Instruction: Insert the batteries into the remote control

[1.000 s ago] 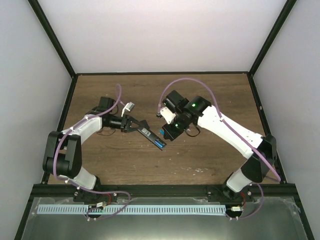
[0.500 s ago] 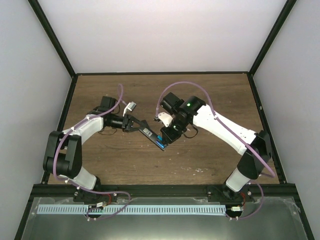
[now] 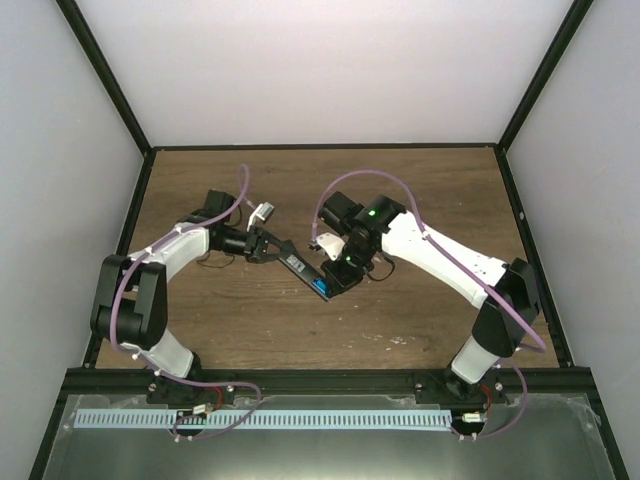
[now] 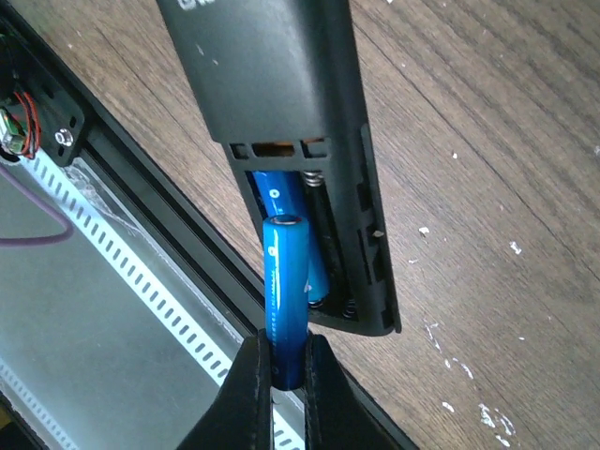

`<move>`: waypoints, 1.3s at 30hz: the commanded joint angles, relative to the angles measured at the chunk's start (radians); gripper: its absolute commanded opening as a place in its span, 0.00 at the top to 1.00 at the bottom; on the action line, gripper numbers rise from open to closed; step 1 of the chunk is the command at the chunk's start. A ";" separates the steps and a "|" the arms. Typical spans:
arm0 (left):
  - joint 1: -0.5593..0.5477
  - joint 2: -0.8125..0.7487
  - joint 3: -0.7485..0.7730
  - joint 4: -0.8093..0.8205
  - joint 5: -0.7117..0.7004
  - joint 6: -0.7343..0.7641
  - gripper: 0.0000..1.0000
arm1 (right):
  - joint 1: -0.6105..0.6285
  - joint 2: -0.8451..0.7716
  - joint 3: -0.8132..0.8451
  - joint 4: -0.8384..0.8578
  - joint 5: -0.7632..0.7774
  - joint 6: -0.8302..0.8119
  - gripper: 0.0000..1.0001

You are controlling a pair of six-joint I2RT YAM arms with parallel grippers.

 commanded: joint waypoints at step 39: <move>-0.004 0.019 0.030 -0.064 0.099 0.081 1.00 | 0.016 0.055 0.080 0.013 0.154 -0.006 0.88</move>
